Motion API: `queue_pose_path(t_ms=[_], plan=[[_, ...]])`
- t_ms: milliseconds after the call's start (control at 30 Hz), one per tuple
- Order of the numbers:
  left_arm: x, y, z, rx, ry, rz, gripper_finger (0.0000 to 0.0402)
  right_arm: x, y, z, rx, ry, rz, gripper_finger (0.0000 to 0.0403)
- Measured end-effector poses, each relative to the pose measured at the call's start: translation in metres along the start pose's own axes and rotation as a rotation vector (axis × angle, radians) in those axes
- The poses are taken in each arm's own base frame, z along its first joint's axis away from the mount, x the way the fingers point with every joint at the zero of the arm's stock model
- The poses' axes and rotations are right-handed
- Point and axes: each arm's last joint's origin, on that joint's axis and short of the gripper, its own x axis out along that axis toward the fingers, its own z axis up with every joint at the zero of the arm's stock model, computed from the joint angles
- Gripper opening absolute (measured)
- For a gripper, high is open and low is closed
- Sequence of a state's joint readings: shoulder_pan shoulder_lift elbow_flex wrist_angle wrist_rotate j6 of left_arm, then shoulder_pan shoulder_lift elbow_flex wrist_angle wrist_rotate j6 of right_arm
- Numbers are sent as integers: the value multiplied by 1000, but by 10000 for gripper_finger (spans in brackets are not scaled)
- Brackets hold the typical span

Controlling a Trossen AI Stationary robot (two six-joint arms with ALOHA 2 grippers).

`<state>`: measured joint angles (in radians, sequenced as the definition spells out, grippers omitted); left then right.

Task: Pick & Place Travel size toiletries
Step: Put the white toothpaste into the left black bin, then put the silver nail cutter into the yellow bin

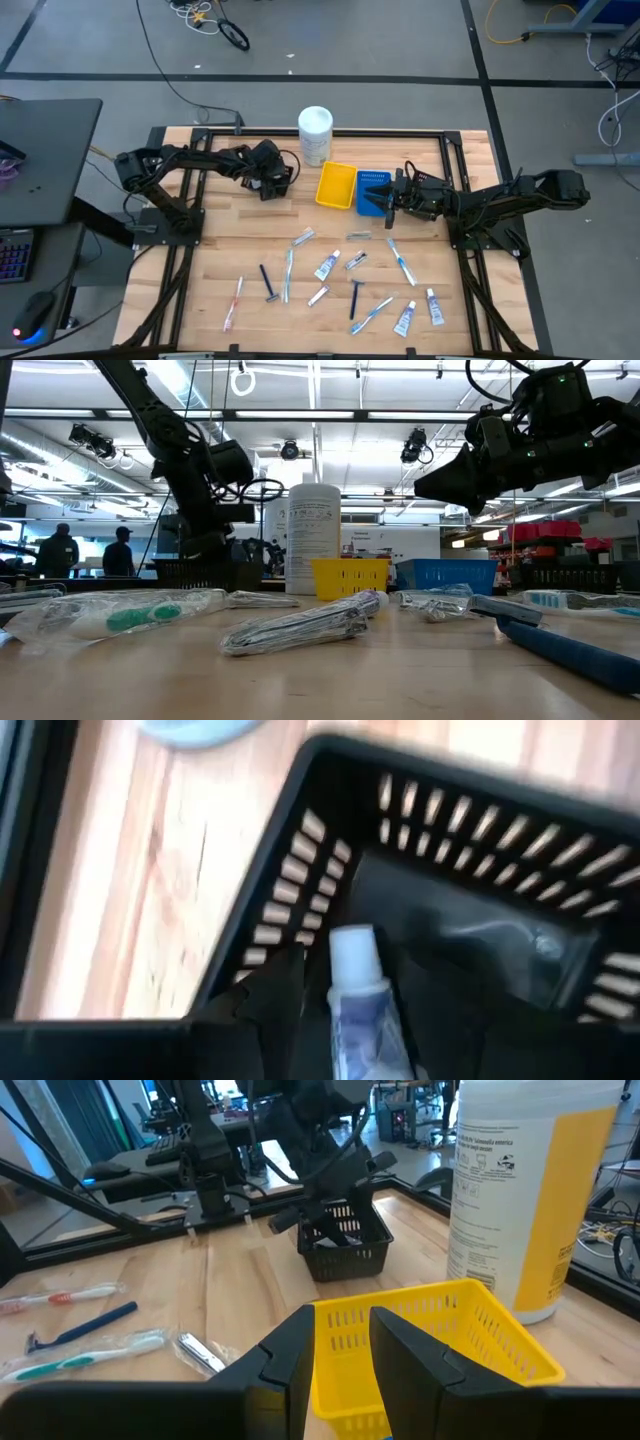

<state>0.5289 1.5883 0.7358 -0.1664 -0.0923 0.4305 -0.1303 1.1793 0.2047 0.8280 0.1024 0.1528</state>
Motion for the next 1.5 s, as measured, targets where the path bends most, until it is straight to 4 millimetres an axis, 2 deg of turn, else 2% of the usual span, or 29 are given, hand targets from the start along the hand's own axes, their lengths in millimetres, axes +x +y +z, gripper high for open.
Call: queue_pose_path(t_ms=[367, 667, 833, 967, 1167, 1333, 1500], plan=[[-20, -7, 36, -2, 28, -3, 171, 0, 0, 0, 0, 1, 1, 108], [-38, -30, 70, -42, -70, -14, 171, 0, 0, 0, 0, 1, 0, 108], [-50, -48, 87, -194, -129, -58, 171, 0, 0, 0, 0, 1, 0, 108], [-56, -66, 93, -309, -148, -167, 171, 0, 0, 0, 0, 1, 0, 108], [-66, -102, 96, -298, -149, -299, 171, 0, 0, 0, 0, 1, 1, 108], [-76, -131, 96, -243, -161, -297, 171, 0, 0, 0, 0, 2, 0, 108], [-84, -150, 95, -301, -168, -262, 171, 0, 0, 0, 0, 2, 1, 108]])
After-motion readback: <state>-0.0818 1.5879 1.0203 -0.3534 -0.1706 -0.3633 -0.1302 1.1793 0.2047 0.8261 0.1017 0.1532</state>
